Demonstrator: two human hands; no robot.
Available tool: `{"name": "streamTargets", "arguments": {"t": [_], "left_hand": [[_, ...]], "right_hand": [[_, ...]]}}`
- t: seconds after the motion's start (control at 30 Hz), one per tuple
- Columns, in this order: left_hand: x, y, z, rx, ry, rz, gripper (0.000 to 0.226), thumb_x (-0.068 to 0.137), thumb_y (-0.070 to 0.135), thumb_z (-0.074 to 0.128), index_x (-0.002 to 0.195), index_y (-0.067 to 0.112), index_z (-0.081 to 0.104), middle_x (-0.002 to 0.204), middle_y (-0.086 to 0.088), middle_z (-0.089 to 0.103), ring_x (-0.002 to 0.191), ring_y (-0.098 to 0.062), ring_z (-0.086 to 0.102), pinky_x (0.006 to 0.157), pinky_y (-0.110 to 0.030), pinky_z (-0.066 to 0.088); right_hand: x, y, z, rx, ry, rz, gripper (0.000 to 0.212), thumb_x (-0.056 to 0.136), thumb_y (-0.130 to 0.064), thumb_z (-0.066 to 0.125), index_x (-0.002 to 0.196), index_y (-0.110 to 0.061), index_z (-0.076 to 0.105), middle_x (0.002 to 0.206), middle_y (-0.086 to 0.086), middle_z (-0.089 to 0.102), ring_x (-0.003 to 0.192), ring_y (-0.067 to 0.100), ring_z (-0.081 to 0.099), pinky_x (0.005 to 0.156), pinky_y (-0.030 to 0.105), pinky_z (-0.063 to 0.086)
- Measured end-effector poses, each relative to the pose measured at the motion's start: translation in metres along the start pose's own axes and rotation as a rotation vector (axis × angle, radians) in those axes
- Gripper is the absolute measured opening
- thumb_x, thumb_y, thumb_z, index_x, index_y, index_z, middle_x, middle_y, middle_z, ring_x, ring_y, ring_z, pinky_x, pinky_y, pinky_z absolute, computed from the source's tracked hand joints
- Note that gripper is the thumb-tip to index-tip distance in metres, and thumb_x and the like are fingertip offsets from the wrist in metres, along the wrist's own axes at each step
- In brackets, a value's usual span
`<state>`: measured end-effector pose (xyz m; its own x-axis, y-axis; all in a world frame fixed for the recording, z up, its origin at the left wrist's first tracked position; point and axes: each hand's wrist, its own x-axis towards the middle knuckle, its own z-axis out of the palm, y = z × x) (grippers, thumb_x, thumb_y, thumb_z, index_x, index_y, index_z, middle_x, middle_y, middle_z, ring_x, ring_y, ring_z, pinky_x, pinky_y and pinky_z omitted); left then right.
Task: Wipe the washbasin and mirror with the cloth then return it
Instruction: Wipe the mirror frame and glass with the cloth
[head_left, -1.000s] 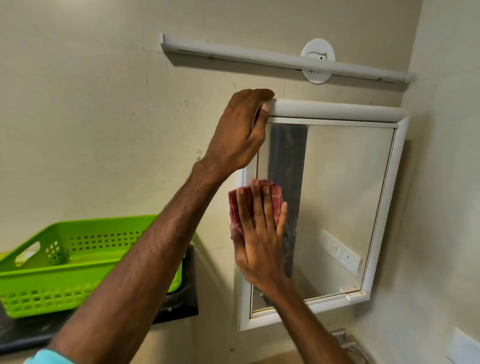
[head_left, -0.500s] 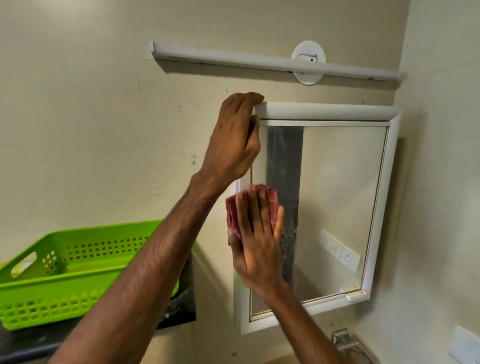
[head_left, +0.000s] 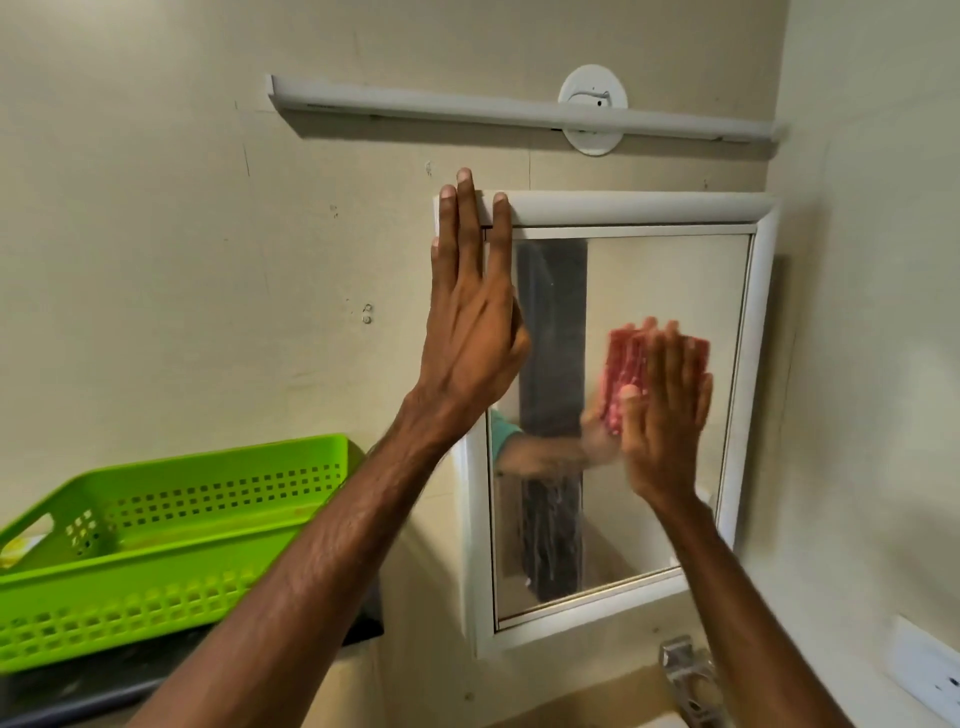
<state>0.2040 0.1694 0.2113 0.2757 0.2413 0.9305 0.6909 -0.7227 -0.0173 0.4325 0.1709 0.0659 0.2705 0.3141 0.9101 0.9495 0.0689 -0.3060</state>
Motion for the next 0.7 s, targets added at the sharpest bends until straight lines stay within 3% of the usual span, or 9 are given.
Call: {"name": "streamTargets", "arguments": {"t": [0.1,0.2,0.3,0.37,0.47,0.6,0.7], "left_hand": [[-0.005,0.006,0.002,0.062,-0.049,-0.01,0.09,0.08,0.007,0.049,0.159,0.005,0.006,0.163,-0.027,-0.011,0.151,-0.044,-0.014,0.121,-0.06,0.008],[-0.009,0.016,0.005,0.113,-0.11,-0.011,0.095,0.08,0.017,0.056,0.161,0.016,0.006,0.162,-0.028,-0.016,0.148,-0.048,-0.019,0.118,-0.067,0.003],[-0.012,0.028,0.006,0.135,-0.179,-0.017,0.087,0.082,0.045,0.049,0.16,0.03,0.012,0.16,-0.029,-0.022,0.146,-0.051,-0.024,0.113,-0.073,-0.002],[-0.013,0.031,0.01,0.152,-0.183,-0.027,0.096,0.079,0.041,0.061,0.159,0.033,0.01,0.159,-0.03,-0.023,0.145,-0.052,-0.024,0.111,-0.074,-0.004],[-0.014,0.028,0.014,0.155,-0.162,-0.022,0.103,0.076,0.035,0.069,0.159,0.036,0.008,0.16,-0.03,-0.022,0.146,-0.052,-0.022,0.111,-0.074,-0.003],[-0.015,0.022,0.015,0.172,-0.143,-0.016,0.102,0.075,0.031,0.071,0.158,0.039,0.012,0.161,-0.028,-0.019,0.148,-0.05,-0.019,0.113,-0.073,0.0],[-0.015,0.021,0.016,0.173,-0.145,-0.015,0.101,0.077,0.033,0.068,0.159,0.038,0.009,0.161,-0.029,-0.019,0.148,-0.05,-0.019,0.114,-0.072,-0.002]], "right_hand": [[0.014,0.019,-0.004,0.004,0.047,0.117,0.063,0.108,-0.045,0.017,0.166,-0.024,0.003,0.175,0.001,0.001,0.162,0.022,-0.003,0.127,0.063,0.01],[0.004,-0.008,0.002,0.006,0.073,0.16,0.063,0.108,-0.048,0.013,0.165,-0.023,0.003,0.174,0.002,0.0,0.16,0.019,-0.01,0.127,0.062,0.009],[-0.025,-0.046,0.012,0.007,-0.017,-0.069,0.067,0.108,-0.05,0.023,0.165,-0.017,0.013,0.174,0.008,0.005,0.161,0.03,-0.001,0.128,0.062,0.005],[-0.04,-0.053,0.017,0.027,-0.105,-0.242,0.068,0.105,-0.047,0.034,0.165,-0.017,0.019,0.175,0.005,0.007,0.162,0.028,0.002,0.127,0.064,0.004],[-0.034,-0.036,0.013,0.032,-0.098,-0.309,0.065,0.106,-0.043,0.036,0.165,-0.023,0.016,0.174,0.002,0.01,0.162,0.028,0.005,0.127,0.064,0.006],[-0.01,0.014,0.005,-0.005,0.045,-0.089,0.062,0.108,-0.043,0.023,0.165,-0.025,0.008,0.174,0.002,0.005,0.161,0.03,0.007,0.127,0.063,0.012],[0.006,0.055,-0.001,0.017,0.115,0.096,0.062,0.107,-0.038,0.025,0.165,-0.026,0.006,0.174,0.002,0.007,0.162,0.024,0.006,0.126,0.063,0.015]]}}
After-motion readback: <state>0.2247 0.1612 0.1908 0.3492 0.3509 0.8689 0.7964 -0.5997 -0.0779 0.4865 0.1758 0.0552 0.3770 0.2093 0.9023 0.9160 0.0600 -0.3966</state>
